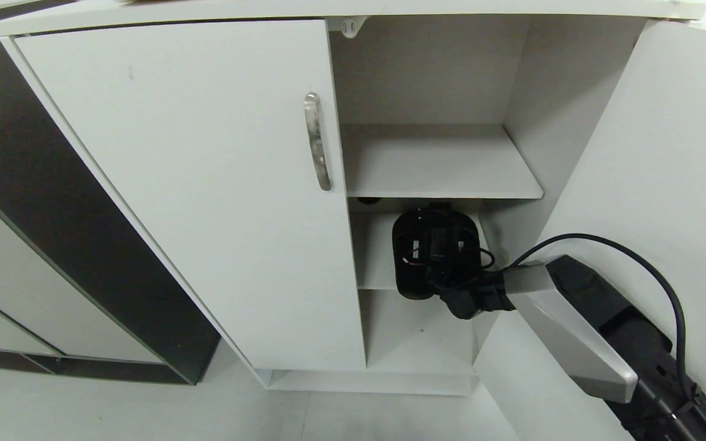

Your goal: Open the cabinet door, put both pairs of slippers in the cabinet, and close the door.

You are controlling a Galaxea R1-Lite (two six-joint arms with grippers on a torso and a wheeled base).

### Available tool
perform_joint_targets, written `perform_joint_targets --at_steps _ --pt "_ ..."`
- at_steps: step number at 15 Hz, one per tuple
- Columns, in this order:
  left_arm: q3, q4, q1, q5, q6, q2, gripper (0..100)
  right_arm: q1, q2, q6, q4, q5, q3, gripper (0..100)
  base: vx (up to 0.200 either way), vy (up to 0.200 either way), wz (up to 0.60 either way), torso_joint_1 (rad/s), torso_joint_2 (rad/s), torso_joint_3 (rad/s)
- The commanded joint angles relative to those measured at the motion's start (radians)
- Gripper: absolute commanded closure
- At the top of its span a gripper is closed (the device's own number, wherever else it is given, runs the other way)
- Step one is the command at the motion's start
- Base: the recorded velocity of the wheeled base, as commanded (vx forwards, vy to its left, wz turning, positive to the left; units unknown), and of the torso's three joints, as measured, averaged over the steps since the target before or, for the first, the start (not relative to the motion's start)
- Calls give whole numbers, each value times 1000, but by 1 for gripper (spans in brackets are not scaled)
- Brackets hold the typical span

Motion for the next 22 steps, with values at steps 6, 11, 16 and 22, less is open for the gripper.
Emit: perform_joint_targets --at_steps 6,11,16,22 --pt "0 -1 0 0 0 1 100 5 -17 25 -19 -5 -3 100 0 0 0 0 0 0" --pt "0 -1 0 0 0 1 100 8 -56 28 -28 -5 -3 100 0 0 0 0 0 0" --pt "0 -1 0 0 0 0 100 8 -51 29 -28 -5 -3 100 0 0 0 0 0 0" --pt "0 -1 0 0 0 0 100 8 -36 31 -28 -5 -3 100 0 0 0 0 0 0"
